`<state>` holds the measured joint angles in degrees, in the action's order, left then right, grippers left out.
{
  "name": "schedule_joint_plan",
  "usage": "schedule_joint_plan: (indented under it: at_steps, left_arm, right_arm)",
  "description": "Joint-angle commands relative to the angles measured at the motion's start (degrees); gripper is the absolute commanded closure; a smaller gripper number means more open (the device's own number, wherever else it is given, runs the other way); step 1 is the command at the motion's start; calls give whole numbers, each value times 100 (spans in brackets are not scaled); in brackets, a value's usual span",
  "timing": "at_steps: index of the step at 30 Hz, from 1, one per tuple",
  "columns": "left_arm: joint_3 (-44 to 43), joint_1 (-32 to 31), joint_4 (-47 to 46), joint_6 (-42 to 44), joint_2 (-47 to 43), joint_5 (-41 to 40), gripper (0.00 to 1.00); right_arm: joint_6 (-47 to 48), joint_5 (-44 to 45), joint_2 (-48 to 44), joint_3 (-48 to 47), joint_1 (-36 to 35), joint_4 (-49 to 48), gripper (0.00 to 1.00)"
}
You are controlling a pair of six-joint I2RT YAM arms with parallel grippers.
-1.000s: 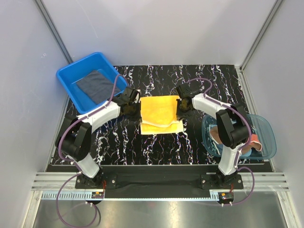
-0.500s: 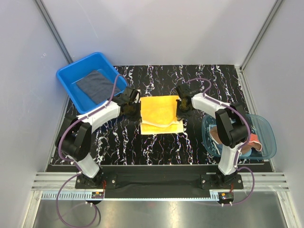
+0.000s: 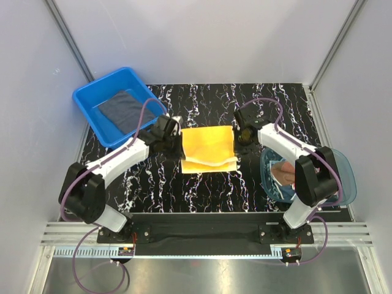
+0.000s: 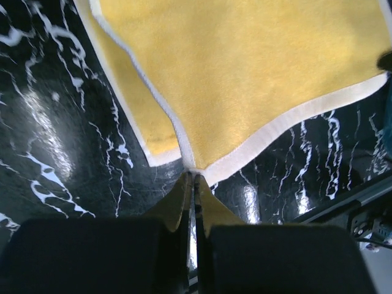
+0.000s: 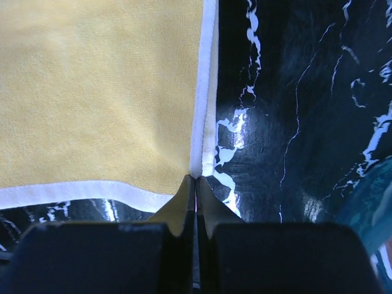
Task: Fold and stack the towels
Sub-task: Fold the towel
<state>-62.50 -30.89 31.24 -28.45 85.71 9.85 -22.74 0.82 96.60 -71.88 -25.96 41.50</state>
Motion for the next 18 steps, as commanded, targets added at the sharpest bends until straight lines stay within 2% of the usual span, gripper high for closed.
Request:
schedule_joint_plan:
  at_steps: [1, 7, 16, 18]
  left_arm:
    - [571, -66, -566, -188, 147, 290, 100]
    - [897, -119, -962, -188, 586, 272, 100]
    - [836, -127, -778, -100, 780, 9, 100]
    - [783, -127, -646, -82, 807, -88, 93]
  right_arm:
    - [69, -73, 34, 603, -68, -510, 100]
    - [130, -73, 228, 929, -68, -1012, 100]
    - [139, -222, 447, 982, -68, -1082, 98]
    - [103, -284, 413, 1026, -68, -1065, 94]
